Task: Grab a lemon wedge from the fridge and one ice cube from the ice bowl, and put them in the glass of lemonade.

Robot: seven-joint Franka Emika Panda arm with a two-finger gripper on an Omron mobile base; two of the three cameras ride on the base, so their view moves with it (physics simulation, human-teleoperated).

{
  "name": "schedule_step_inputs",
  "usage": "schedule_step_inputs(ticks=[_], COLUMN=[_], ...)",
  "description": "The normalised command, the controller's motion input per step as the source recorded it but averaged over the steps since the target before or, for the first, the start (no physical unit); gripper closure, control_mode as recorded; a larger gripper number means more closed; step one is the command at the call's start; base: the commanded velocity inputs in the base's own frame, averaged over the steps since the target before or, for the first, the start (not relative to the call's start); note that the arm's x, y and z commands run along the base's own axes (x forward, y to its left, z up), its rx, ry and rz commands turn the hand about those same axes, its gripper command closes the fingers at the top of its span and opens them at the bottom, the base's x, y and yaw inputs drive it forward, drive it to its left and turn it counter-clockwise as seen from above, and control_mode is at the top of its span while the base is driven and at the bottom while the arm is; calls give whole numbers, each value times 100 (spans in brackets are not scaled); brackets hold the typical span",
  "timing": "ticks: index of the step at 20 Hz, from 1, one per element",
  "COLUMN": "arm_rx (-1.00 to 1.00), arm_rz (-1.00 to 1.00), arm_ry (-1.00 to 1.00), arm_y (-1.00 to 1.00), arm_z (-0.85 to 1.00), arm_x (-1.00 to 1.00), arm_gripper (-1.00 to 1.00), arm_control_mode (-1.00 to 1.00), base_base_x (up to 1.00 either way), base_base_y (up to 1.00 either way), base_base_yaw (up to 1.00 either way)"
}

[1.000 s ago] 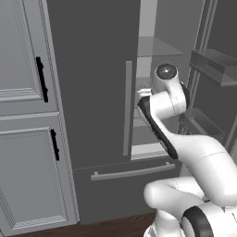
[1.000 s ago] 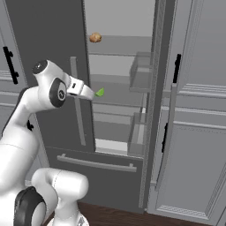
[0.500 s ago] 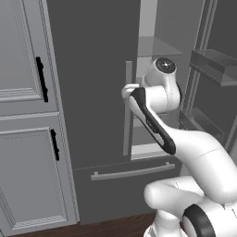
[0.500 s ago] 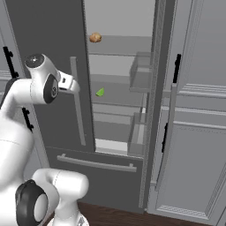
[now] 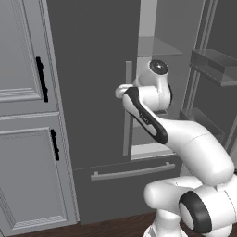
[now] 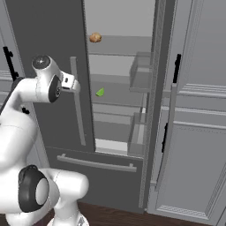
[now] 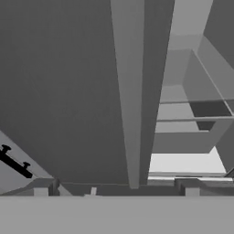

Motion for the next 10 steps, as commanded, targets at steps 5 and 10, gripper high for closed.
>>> schedule_step_inputs(ticks=[5, 10], arm_rx=[-3, -2], arm_rz=[0, 0], arm_ry=[0, 0], arm_y=[-27, -17], arm_z=[-8, -12], arm_x=[-22, 13], arm_gripper=[-100, -100], arm_control_mode=[-100, -100], base_base_x=[0, 0], base_base_y=[0, 0], base_base_yaw=[0, 0])
